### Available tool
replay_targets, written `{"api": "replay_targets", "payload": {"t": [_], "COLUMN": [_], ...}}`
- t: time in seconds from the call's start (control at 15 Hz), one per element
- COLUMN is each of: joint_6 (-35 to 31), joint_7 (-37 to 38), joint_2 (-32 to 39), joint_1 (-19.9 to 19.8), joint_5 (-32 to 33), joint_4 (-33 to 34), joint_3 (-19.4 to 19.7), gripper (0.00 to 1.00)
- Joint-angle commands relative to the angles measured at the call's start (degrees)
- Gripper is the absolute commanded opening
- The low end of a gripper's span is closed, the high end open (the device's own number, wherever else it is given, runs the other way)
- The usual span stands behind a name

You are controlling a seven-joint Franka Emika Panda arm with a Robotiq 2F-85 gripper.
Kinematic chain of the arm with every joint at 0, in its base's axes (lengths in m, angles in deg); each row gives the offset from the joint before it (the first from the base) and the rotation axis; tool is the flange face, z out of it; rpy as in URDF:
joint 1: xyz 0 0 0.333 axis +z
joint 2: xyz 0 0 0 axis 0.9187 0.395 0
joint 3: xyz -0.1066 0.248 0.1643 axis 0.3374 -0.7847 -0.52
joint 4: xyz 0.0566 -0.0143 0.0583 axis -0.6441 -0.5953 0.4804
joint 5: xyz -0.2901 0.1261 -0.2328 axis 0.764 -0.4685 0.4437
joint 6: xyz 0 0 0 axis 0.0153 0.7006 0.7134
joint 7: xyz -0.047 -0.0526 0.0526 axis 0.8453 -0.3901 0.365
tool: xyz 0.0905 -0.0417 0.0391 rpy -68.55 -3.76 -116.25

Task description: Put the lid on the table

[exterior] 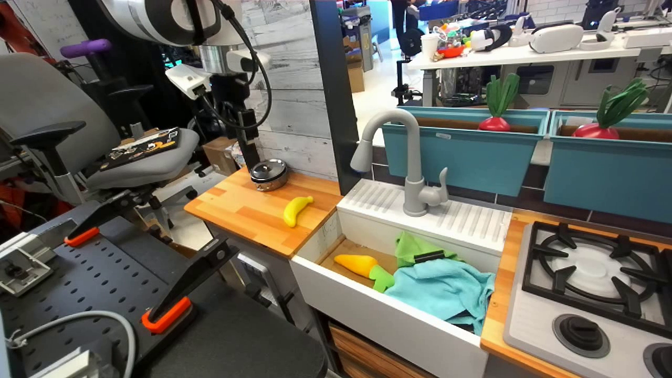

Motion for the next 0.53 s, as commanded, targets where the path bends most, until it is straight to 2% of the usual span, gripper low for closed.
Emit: {"api": "replay_targets", "payload": {"t": [0.0,0.13,0.47], "joint_6": [0.2,-0.1,-6.8], "joint_7": [0.2,0.6,2.5], "joint_2": [0.1,0.3,4.0], "joint_1": [0.0,0.3,2.4], "joint_5": [0.3,0.5,1.7], "joint_4": [0.3,0.4,2.1], "joint_3": [0.0,0.3,1.8], "gripper": [1.00,1.00,1.00]}}
